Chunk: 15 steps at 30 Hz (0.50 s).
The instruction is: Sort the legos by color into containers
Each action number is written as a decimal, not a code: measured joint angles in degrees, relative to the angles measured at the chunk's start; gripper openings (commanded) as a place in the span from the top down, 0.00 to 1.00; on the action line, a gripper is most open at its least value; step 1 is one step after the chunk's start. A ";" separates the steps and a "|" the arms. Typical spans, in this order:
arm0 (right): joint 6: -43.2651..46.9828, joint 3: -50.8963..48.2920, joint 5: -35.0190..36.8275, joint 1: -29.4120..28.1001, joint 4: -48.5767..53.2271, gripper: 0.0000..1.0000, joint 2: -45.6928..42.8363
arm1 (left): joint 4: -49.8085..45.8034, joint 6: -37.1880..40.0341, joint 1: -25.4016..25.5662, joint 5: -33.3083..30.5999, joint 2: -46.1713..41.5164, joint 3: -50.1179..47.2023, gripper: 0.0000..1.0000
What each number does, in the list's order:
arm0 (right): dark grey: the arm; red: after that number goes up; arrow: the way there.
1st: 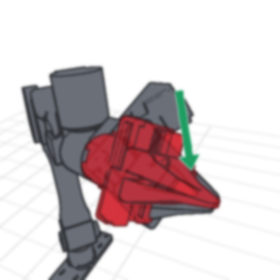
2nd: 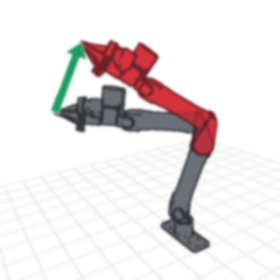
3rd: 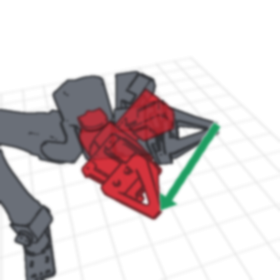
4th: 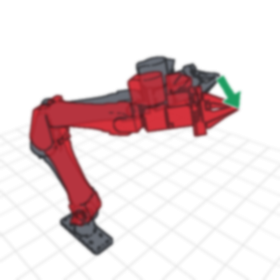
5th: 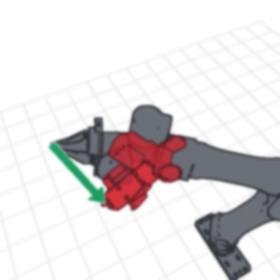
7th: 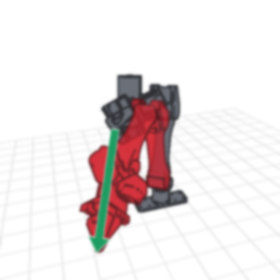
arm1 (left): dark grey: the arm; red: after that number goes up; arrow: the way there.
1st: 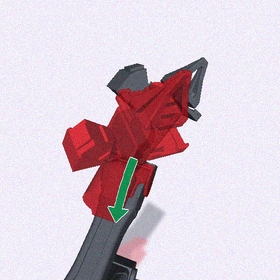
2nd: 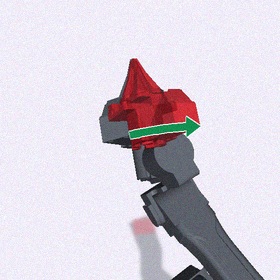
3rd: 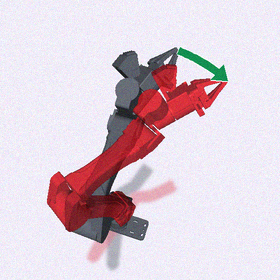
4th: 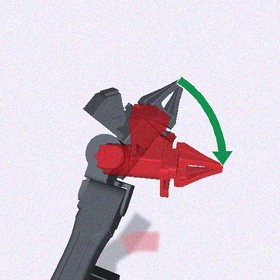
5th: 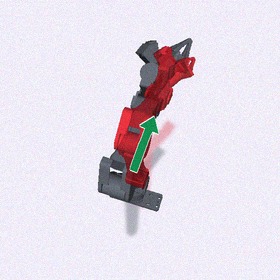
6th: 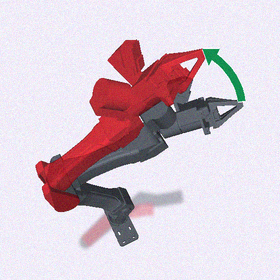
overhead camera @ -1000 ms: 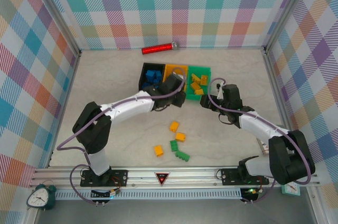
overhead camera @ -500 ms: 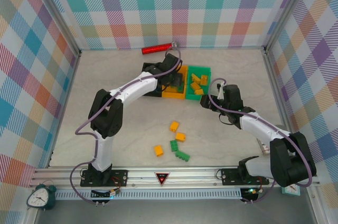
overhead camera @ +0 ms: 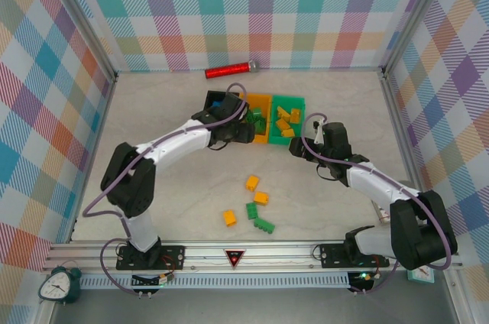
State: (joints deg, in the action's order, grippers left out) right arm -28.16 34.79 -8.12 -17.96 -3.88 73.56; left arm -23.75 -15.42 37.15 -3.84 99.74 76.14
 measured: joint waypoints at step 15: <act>-0.13 0.00 0.00 0.00 -0.20 0.33 2.62 | 3.89 1.07 5.40 12.50 -7.98 -12.98 0.38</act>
State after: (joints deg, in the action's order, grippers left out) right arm -28.29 34.79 -8.12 -17.96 -4.08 76.18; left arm -19.86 -14.35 42.54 8.67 91.77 63.16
